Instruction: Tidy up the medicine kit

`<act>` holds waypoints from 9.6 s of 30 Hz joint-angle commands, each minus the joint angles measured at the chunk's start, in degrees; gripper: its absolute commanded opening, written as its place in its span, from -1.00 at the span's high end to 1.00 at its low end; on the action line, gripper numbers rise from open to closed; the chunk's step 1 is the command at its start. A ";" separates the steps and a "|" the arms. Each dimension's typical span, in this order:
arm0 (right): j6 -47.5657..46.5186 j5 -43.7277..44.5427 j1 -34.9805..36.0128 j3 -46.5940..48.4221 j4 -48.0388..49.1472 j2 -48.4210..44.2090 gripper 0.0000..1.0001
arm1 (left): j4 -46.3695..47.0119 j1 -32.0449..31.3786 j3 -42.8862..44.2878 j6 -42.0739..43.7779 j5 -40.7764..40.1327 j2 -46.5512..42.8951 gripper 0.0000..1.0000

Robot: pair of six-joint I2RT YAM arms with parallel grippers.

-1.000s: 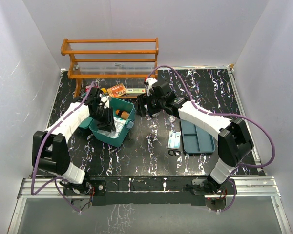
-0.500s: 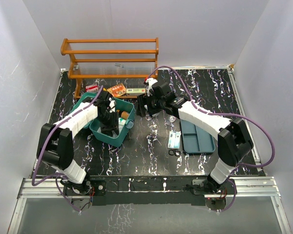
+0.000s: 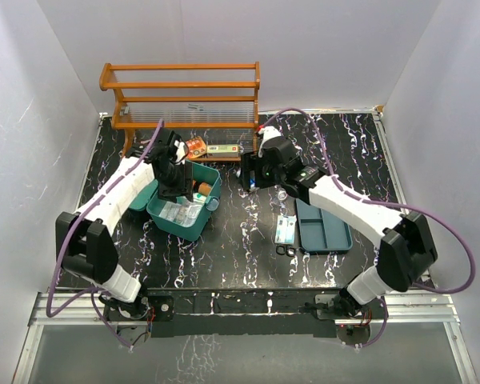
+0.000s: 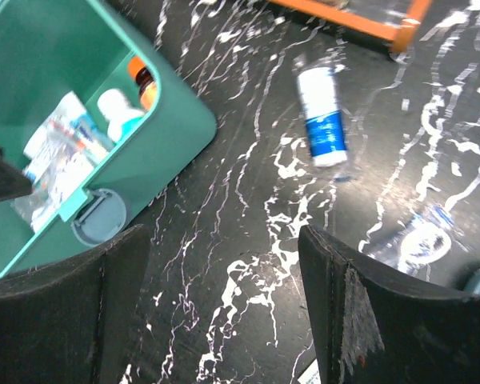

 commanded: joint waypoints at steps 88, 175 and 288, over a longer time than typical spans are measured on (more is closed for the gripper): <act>12.18 -20.08 -4.30 9.16 13.78 3.22 0.40 | 48.91 0.04 -10.73 -25.87 19.96 -18.25 -0.58; 9.02 -19.54 -7.09 -5.31 14.75 2.98 -0.36 | 13.45 -2.37 1.58 7.17 -19.73 6.36 0.64; 13.49 2.45 -10.80 -10.85 -1.75 -7.39 -0.32 | 24.22 -5.19 -4.93 4.17 -12.85 -13.64 0.20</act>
